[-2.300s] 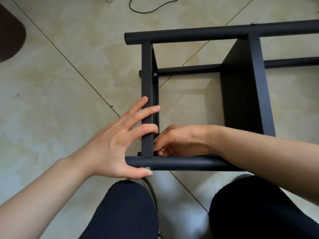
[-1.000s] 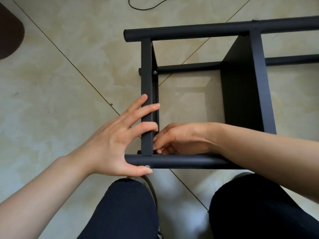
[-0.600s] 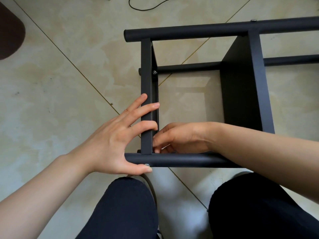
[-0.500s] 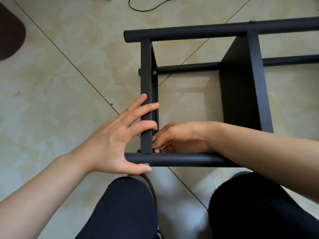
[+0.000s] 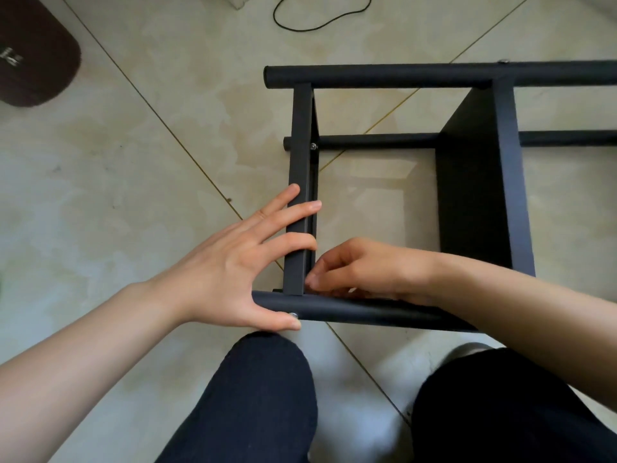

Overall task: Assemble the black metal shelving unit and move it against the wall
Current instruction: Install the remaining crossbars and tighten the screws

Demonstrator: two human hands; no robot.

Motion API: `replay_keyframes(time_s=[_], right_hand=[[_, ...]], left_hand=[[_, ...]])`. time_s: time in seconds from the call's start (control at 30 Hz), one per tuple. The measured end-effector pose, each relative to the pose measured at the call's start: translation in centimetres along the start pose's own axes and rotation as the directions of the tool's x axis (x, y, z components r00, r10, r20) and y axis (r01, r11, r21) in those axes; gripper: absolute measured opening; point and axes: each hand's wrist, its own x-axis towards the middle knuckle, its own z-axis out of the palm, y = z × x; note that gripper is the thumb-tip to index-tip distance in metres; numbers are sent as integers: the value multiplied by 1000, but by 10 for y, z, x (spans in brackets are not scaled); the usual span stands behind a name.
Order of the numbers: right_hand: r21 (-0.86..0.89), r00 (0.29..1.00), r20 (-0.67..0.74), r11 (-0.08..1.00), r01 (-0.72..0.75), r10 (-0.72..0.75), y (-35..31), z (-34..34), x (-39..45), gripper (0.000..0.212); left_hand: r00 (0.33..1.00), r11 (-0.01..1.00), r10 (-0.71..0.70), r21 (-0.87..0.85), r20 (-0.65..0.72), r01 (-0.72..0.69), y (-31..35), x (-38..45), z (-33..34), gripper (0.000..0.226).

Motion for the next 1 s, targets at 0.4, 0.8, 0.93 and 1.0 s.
replay_keyframes(time_s=[0.4, 0.8, 0.93, 1.0], right_hand=[[-175, 977, -130, 974, 147, -171, 4, -7, -61, 12], [-429, 928, -297, 900, 81, -224, 13, 11, -95, 28], [-566, 923, -296, 823, 39, -248, 18, 14, -91, 29], [-595, 925, -282, 803, 41, -256, 19, 14, -89, 30]], left_hand=[[931, 868, -337, -428, -139, 251, 23, -34, 30, 91], [632, 156, -773, -947, 60, 282, 70, -39, 62, 88], [585, -161, -779, -974, 225, 160, 84, -28, 66, 84], [582, -241, -766, -961, 273, 133, 88, -23, 67, 77]])
